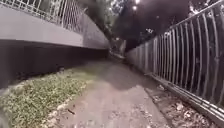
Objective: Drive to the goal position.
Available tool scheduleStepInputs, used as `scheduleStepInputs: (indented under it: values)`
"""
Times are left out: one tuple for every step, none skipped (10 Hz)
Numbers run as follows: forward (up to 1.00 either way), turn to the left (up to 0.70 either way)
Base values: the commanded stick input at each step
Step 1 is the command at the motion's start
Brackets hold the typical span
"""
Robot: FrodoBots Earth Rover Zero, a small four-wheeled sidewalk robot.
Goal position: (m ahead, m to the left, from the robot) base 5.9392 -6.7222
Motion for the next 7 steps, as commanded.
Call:
scheduleStepInputs:
  values:
    - [1.0, 0.0]
    - [1.0, 0.0]
    - [1.0, 0.0]
    - [1.0, 0.0]
    - [1.0, 0.0]
    - [1.0, 0.0]
    - [1.0, 0.0]
